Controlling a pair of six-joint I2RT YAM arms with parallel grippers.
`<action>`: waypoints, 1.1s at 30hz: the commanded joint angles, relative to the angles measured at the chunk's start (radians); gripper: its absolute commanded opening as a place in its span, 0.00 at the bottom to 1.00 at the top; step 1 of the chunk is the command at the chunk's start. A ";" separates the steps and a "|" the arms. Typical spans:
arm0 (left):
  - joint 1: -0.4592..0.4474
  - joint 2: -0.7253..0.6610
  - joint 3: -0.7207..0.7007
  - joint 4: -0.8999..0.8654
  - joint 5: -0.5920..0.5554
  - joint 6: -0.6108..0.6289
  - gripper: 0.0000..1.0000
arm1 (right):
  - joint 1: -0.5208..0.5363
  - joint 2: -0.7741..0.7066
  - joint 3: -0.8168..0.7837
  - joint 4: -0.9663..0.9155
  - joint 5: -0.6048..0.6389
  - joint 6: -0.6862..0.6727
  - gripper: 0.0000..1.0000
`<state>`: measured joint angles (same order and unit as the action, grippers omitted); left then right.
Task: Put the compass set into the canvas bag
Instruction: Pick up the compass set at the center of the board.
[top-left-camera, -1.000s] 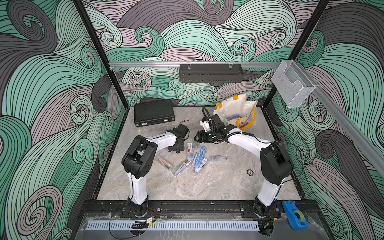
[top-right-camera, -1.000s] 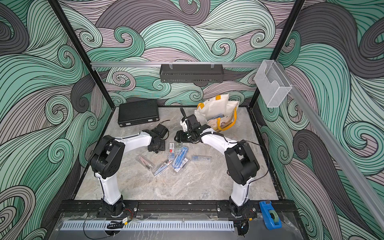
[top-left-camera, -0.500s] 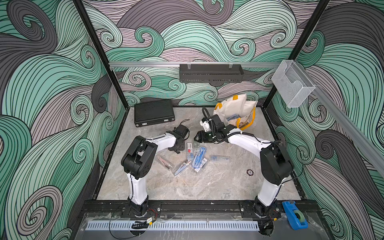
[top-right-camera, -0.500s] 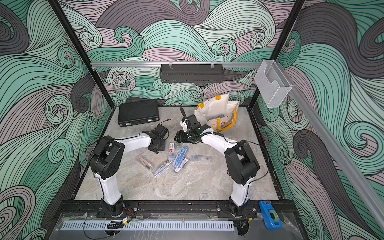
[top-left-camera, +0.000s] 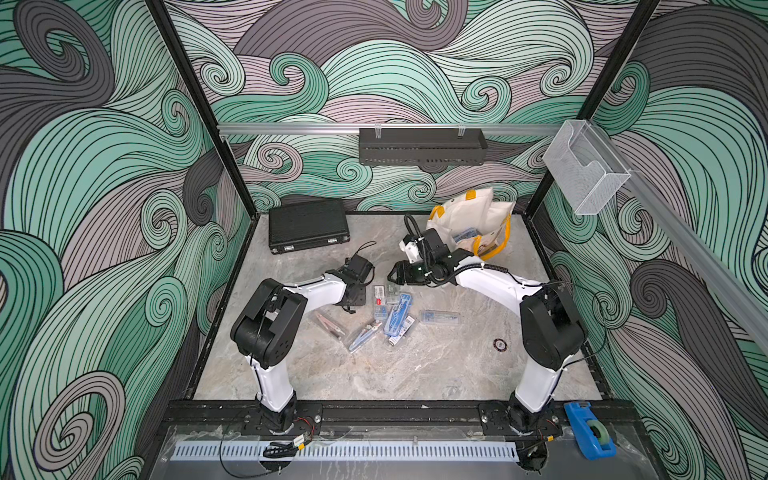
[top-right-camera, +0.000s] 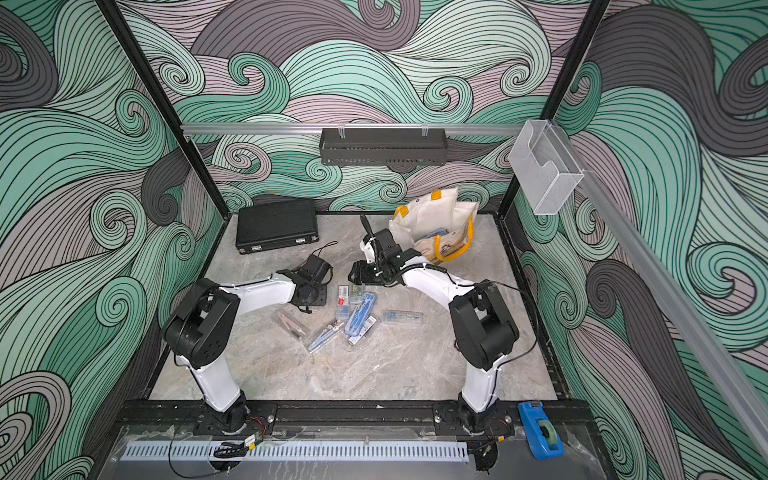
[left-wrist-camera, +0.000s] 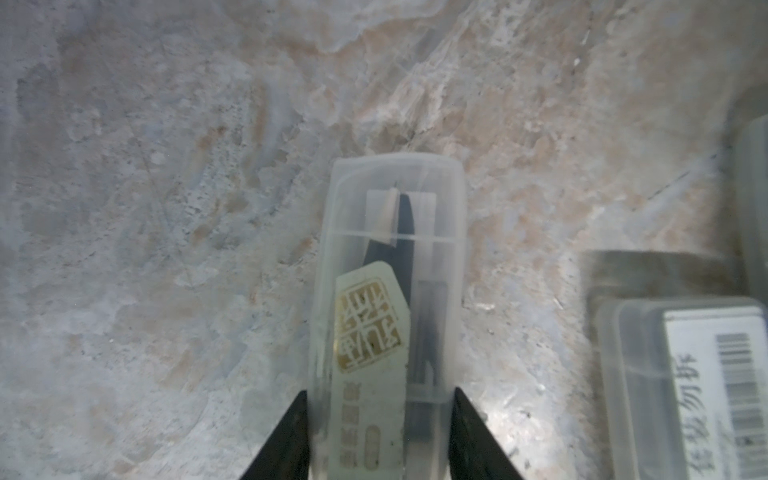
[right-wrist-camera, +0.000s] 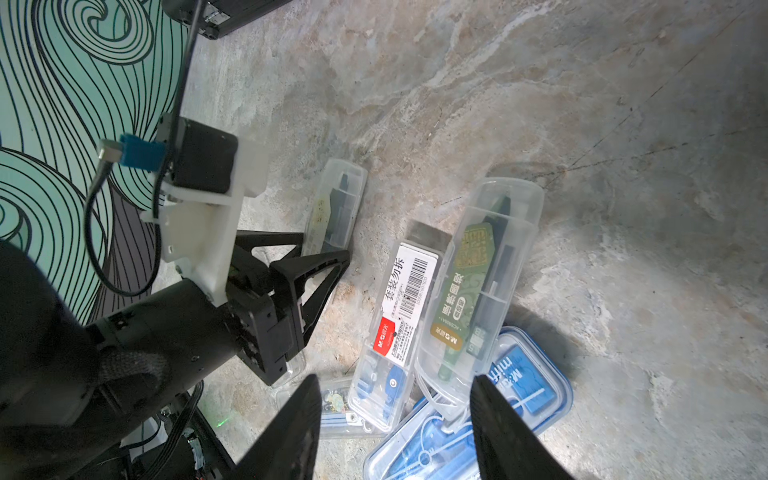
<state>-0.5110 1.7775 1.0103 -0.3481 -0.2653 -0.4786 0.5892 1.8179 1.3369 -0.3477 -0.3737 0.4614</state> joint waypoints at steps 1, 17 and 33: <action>0.009 -0.074 -0.030 0.062 -0.009 0.029 0.44 | -0.005 0.015 0.040 0.004 -0.014 0.013 0.58; 0.006 -0.207 -0.119 0.352 0.349 0.126 0.42 | -0.002 0.018 0.100 0.050 -0.048 0.043 0.57; 0.006 -0.257 -0.117 0.405 0.463 0.089 0.41 | -0.004 0.095 0.216 0.009 0.067 0.078 0.61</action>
<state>-0.5110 1.5558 0.8886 0.0235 0.1665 -0.3782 0.5892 1.8862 1.5288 -0.3176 -0.3389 0.5167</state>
